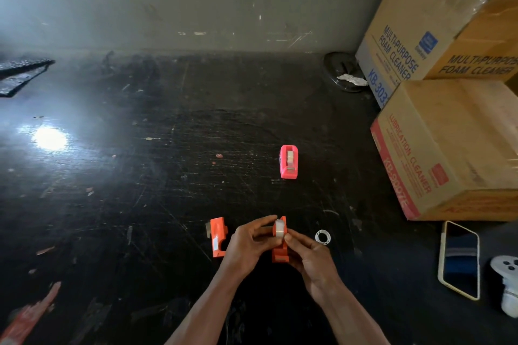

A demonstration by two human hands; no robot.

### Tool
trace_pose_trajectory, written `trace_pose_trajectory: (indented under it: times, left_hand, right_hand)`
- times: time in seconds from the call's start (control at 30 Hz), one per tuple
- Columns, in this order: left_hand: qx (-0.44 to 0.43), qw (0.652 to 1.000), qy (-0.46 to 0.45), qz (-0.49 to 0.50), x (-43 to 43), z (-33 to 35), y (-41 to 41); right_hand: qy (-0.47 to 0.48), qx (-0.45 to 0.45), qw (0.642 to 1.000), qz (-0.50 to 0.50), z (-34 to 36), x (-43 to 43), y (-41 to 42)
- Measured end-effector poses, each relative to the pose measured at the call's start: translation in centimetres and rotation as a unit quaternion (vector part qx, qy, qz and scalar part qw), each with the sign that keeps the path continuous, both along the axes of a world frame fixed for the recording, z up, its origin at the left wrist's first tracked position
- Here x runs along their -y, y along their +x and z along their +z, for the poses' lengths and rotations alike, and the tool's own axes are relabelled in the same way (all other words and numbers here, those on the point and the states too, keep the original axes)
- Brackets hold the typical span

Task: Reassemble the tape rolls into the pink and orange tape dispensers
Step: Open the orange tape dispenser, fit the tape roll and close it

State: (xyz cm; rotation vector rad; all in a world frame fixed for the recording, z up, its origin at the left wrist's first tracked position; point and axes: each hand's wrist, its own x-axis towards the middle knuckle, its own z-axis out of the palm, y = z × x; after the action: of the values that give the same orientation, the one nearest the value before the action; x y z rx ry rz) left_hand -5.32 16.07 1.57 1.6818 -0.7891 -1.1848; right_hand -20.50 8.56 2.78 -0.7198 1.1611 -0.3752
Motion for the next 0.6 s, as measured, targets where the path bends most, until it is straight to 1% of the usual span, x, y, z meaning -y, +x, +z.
trace_pose_trajectory:
  times: [0.1, 0.17, 0.27, 0.33, 0.43, 0.5, 0.6]
  left_hand:
    - [-0.019, 0.999, 0.010, 0.023, -0.7, -0.5, 0.3]
    - [-0.005, 0.998, 0.025, 0.050, -1.4, -0.6, 0.9]
    - [0.049, 0.990, 0.051, 0.123, -2.7, -1.3, 2.1]
    - [0.105, 0.976, 0.070, 0.178, -3.7, -2.0, 2.9]
    - [0.158, 0.953, 0.094, 0.241, -4.9, -2.7, 3.5]
    - [0.182, 0.944, 0.121, 0.246, -5.4, -3.1, 3.9]
    - [0.205, 0.939, 0.166, 0.221, -5.8, -3.9, 4.4]
  right_hand:
    - [0.008, 0.003, 1.000, -0.009, -0.2, -0.2, 0.2]
    - [0.018, -0.002, 1.000, -0.017, -0.2, -0.2, 0.4]
    - [0.033, -0.013, 0.999, -0.029, -0.4, -0.1, 0.6]
    - [0.038, -0.017, 0.999, -0.029, -0.4, -0.1, 0.7]
    - [0.035, -0.019, 0.999, -0.030, -0.5, -0.1, 0.8]
    - [0.039, -0.025, 0.999, -0.025, -0.6, -0.1, 0.8]
    - [0.046, -0.033, 0.998, -0.015, -0.4, -0.1, 0.8]
